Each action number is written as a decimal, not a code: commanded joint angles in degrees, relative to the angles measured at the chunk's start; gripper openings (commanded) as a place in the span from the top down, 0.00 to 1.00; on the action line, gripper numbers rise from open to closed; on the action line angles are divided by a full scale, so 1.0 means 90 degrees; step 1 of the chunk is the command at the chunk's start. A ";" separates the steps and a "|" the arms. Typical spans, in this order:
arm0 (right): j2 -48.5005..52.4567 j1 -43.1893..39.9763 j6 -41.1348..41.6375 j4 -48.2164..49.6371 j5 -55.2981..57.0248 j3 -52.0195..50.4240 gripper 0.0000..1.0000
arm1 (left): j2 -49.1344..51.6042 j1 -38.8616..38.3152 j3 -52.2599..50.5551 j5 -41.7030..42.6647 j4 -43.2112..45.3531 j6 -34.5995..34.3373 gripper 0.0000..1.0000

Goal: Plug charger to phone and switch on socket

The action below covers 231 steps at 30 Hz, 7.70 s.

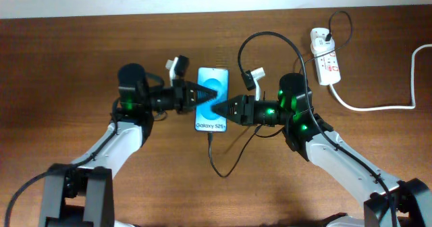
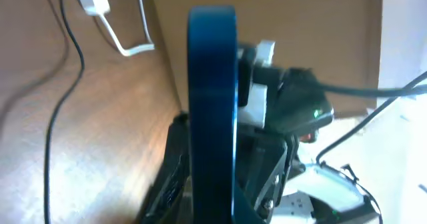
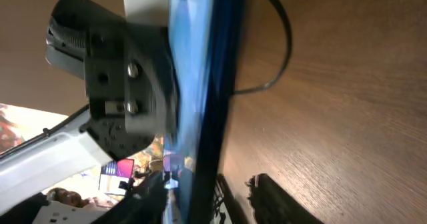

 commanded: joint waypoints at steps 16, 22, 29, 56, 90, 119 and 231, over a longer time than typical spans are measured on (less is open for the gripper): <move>-0.0049 0.0510 -0.0231 -0.0007 -0.0406 0.0109 0.57 | -0.0027 0.0959 -0.0007 -0.1027 0.0328 -0.0308 1.00; -0.0049 0.0850 -0.0228 -0.0010 0.0024 0.0109 0.62 | -0.0027 0.0950 -0.0007 -0.0991 0.0328 -0.0308 1.00; -0.0049 0.0967 -0.0226 -0.0010 0.0282 0.0109 0.76 | -0.0027 0.0794 -0.0007 -0.0964 0.0328 -0.0306 1.00; -0.0041 0.1066 -0.0206 0.0209 0.0872 0.0112 0.96 | -0.0027 0.0102 -0.0007 -0.0272 0.0328 -0.0304 1.00; -0.0041 0.0656 0.0131 0.0415 0.0119 0.0119 0.70 | -0.0027 0.0481 -0.0007 -0.0197 0.0328 -0.0308 1.00; -0.0512 -0.1639 -0.1943 -0.1928 0.0678 0.0316 0.02 | -0.0029 0.0634 -0.0007 -0.2599 -0.1996 0.0695 1.00; -0.3223 -0.2465 -0.4539 -0.9415 0.4320 0.1304 0.02 | 0.2472 0.0554 0.1970 -0.6601 -0.7735 0.5559 0.23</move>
